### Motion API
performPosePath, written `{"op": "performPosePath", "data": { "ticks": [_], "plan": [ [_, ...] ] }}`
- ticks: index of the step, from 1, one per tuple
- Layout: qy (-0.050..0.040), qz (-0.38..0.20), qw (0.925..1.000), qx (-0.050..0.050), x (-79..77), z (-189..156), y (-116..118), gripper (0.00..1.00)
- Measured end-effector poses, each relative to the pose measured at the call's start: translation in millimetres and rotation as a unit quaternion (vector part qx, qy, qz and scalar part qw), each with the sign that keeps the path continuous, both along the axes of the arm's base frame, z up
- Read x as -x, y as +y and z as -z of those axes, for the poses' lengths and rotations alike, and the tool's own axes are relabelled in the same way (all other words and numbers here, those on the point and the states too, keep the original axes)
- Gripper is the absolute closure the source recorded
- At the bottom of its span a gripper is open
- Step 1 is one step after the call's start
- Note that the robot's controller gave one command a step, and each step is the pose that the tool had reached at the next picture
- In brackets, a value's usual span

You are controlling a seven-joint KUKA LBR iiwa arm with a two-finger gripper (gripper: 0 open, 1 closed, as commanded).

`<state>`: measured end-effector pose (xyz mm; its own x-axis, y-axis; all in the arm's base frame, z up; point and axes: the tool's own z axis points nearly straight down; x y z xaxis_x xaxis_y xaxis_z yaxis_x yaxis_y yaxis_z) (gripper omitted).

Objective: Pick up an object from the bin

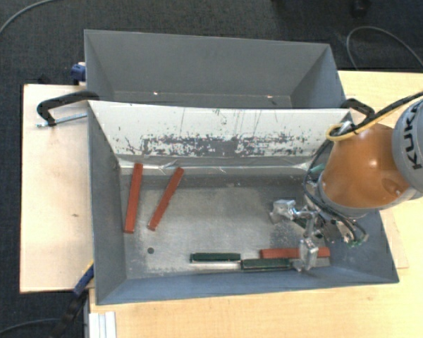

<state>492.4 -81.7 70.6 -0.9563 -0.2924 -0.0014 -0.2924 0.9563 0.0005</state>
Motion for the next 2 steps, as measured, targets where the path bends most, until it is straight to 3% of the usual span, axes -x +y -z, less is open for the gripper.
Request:
{"op": "performPosePath", "data": {
  "ticks": [1,2],
  "plan": [
    [0.0001,0.000,1.0000,0.000,0.2,0.1,0.0,1.00],
    [-0.0070,-0.037,0.9993,0.001,-8.3,-201.1,10.4,1.00]
  ]
}}
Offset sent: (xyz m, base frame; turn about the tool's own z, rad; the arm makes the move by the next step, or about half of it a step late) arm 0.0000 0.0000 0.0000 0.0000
